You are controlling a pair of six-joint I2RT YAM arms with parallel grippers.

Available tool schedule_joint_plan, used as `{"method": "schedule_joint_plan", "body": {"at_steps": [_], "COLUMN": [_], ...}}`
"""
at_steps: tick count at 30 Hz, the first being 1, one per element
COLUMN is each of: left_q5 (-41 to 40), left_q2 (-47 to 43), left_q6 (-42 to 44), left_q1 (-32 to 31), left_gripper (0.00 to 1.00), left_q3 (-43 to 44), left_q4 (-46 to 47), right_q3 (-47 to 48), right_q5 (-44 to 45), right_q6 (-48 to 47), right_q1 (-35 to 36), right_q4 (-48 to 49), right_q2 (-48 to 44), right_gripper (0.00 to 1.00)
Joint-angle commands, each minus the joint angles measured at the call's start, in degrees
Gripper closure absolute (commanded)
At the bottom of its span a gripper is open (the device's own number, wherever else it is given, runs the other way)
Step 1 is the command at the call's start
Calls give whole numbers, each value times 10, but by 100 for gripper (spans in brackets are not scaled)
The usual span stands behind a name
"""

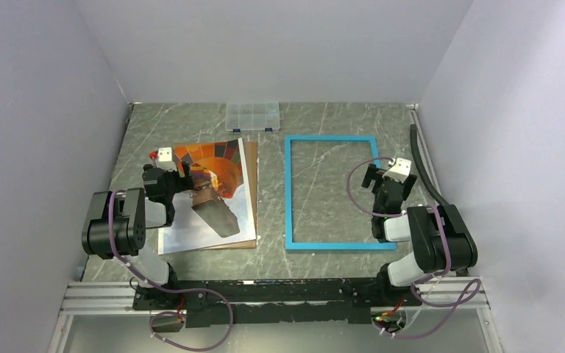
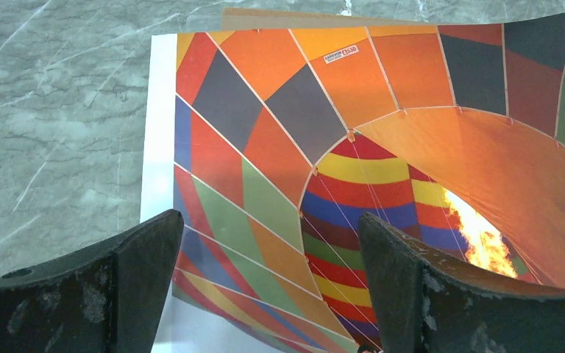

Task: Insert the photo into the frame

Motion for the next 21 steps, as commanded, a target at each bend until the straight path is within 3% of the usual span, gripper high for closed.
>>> {"method": "schedule_joint_plan", "body": {"at_steps": [1, 12, 14, 17, 21], "left_q5": [3, 16, 16, 21, 33], "left_q2": [1, -8, -40, -68, -89], "left_q6": [4, 5, 5, 15, 16], "left_q1": [-2, -2, -2, -2, -1], "left_gripper": [6, 5, 5, 5, 5], "left_q3": [6, 19, 69, 173, 279], "left_q4": [12, -12, -141, -335, -494], "right_q3": [3, 8, 2, 13, 35], "right_q5": [1, -6, 4, 11, 5], "right_q6": [1, 7, 0, -5, -4], "right_q1": [-1, -3, -2, 5, 10], "right_q4": [35, 20, 36, -19, -126], "right_q2": [-3, -4, -8, -55, -145], "right_gripper": [0, 0, 0, 0, 0]}}
